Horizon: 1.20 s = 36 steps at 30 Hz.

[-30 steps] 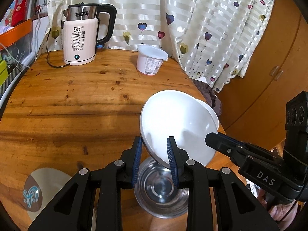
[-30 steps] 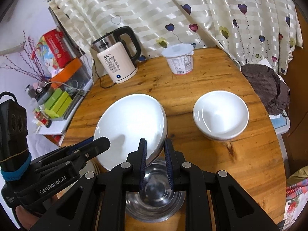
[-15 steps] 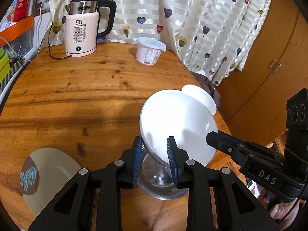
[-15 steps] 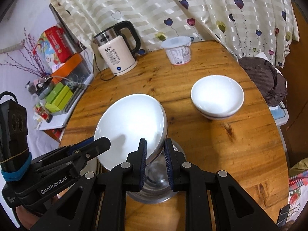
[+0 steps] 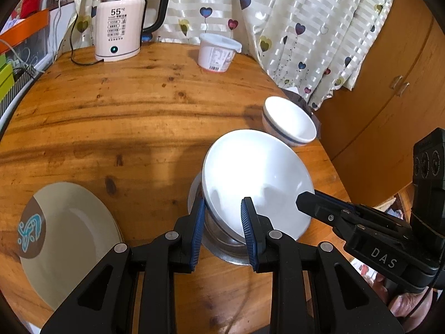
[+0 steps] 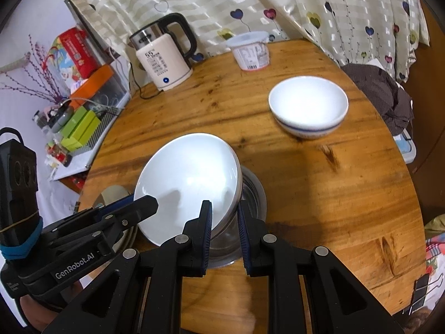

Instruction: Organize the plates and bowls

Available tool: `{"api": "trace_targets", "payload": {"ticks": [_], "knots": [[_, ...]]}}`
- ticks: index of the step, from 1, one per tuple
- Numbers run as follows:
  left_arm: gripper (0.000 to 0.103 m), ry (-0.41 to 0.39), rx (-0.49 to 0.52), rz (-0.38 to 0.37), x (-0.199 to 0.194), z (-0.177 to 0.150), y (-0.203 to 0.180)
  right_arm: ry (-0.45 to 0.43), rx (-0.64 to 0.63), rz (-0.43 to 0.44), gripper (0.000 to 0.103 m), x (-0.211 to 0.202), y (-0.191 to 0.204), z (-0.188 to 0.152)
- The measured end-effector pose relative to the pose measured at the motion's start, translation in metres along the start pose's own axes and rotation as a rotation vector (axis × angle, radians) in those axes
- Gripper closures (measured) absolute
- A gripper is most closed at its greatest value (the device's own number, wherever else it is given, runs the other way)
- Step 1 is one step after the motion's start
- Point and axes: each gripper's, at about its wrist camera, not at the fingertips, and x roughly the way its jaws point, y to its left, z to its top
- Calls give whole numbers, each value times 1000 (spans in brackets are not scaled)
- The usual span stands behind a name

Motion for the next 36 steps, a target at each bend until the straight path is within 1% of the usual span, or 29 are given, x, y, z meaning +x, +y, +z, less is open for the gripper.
{"api": "trace_targets", "payload": {"ticks": [23, 36], "knots": [[75, 78, -5, 9, 21, -9, 3, 66, 15, -11, 85, 19, -10, -8], [75, 81, 0, 10, 23, -9, 5, 76, 9, -15, 84, 24, -10, -9]]}}
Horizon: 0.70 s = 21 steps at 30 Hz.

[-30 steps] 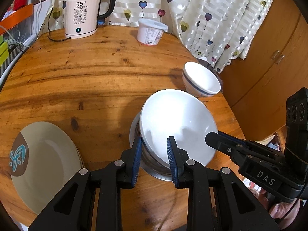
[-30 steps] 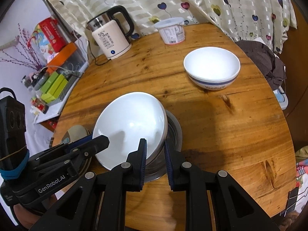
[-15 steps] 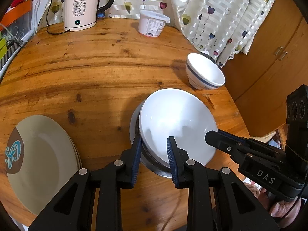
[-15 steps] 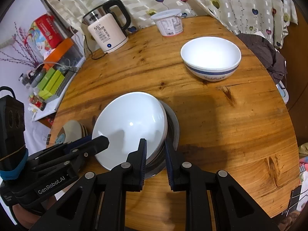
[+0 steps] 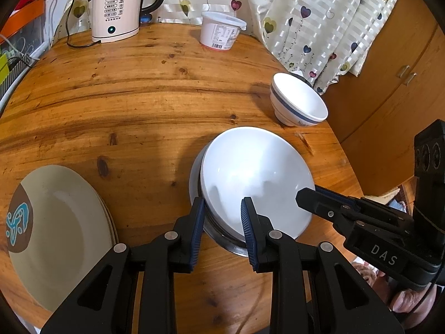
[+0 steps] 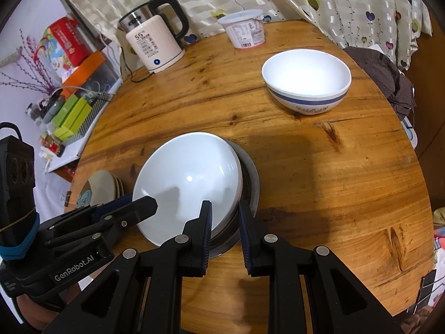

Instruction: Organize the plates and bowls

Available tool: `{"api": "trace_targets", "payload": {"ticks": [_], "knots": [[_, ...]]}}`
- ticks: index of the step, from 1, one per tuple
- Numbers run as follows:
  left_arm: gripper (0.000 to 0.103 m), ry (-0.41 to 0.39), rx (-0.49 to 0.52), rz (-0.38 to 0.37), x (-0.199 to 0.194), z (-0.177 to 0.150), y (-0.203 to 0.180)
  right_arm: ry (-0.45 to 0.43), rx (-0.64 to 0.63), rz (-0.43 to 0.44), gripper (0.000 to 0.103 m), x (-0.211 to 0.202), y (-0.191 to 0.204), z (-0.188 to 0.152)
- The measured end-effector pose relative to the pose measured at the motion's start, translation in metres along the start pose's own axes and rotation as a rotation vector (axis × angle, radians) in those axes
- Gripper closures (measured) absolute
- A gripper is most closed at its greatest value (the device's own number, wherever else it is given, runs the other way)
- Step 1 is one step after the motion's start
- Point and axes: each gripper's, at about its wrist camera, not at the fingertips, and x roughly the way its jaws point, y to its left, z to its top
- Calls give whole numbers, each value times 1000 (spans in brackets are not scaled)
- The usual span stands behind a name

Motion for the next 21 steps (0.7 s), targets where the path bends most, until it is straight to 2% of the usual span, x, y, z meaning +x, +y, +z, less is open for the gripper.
{"api": "trace_targets", "payload": {"ticks": [21], "knots": [[75, -15, 1, 2, 2, 3, -1, -4, -11, 11, 83, 2, -2, 3]]}}
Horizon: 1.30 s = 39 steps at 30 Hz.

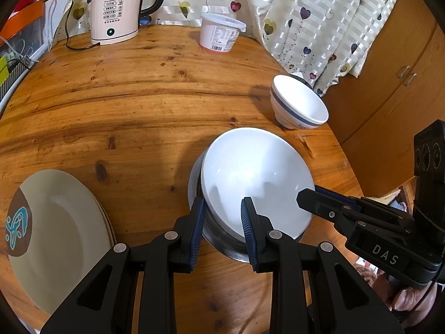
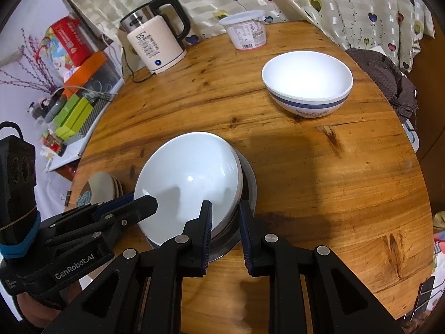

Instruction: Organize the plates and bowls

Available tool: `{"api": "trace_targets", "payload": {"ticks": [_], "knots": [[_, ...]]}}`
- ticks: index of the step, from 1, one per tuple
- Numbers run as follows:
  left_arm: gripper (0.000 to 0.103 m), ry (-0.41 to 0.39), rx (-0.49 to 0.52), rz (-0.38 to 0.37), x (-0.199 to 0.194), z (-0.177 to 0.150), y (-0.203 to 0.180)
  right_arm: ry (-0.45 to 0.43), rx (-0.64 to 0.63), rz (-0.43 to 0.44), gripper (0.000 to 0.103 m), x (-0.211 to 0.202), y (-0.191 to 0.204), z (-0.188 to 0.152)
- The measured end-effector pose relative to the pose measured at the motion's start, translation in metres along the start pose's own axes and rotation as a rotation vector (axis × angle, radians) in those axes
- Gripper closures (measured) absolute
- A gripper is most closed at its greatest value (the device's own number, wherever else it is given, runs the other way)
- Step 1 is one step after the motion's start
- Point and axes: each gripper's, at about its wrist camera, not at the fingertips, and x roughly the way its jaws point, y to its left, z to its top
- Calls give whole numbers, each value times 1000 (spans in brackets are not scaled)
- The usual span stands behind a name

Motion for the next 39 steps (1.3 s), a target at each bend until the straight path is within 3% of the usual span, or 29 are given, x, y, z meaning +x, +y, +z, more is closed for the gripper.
{"api": "trace_targets", "payload": {"ticks": [39], "knots": [[75, -54, -28, -12, -12, 8, 6, -61, 2, 12, 85, -20, -11, 8]]}}
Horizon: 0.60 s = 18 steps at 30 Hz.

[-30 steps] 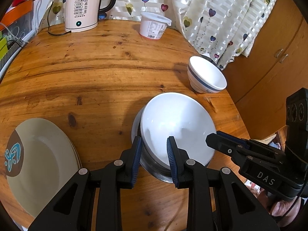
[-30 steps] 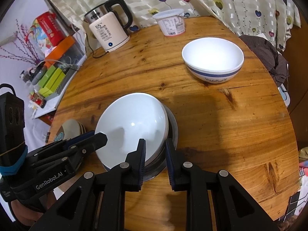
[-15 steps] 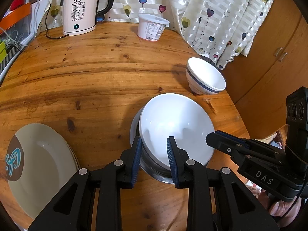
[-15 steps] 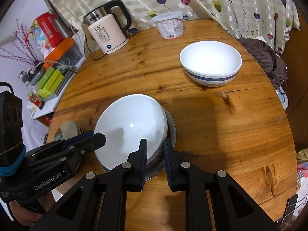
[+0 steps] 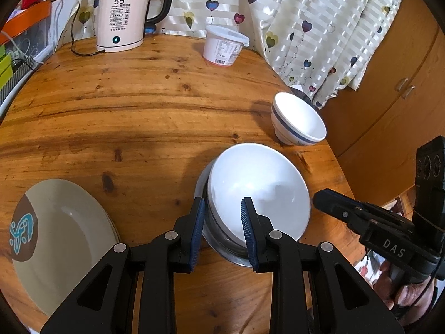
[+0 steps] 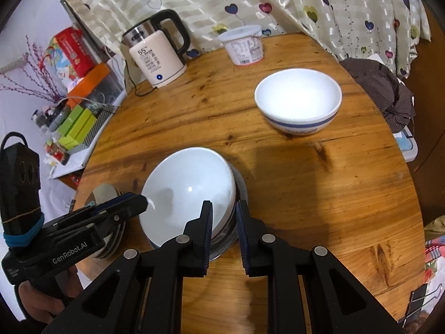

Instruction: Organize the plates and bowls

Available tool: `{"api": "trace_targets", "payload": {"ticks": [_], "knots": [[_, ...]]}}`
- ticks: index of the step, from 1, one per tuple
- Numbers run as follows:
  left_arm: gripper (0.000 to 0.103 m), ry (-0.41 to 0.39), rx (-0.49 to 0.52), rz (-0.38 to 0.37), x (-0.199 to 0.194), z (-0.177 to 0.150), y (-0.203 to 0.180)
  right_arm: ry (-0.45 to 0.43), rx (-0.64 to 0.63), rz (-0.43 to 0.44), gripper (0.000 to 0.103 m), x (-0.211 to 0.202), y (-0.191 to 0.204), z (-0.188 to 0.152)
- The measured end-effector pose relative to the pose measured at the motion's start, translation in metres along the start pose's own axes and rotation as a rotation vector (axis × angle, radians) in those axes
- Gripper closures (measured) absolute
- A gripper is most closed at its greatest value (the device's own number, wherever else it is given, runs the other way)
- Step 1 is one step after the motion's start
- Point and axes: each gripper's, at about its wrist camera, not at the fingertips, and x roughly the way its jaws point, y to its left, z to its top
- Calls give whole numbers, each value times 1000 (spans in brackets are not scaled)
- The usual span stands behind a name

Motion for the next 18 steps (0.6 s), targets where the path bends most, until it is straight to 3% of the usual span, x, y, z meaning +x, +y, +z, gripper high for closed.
{"api": "trace_targets", "payload": {"ticks": [18], "knots": [[75, -50, 16, -3, -20, 4, -1, -42, -22, 18, 73, -23, 8, 2]]}}
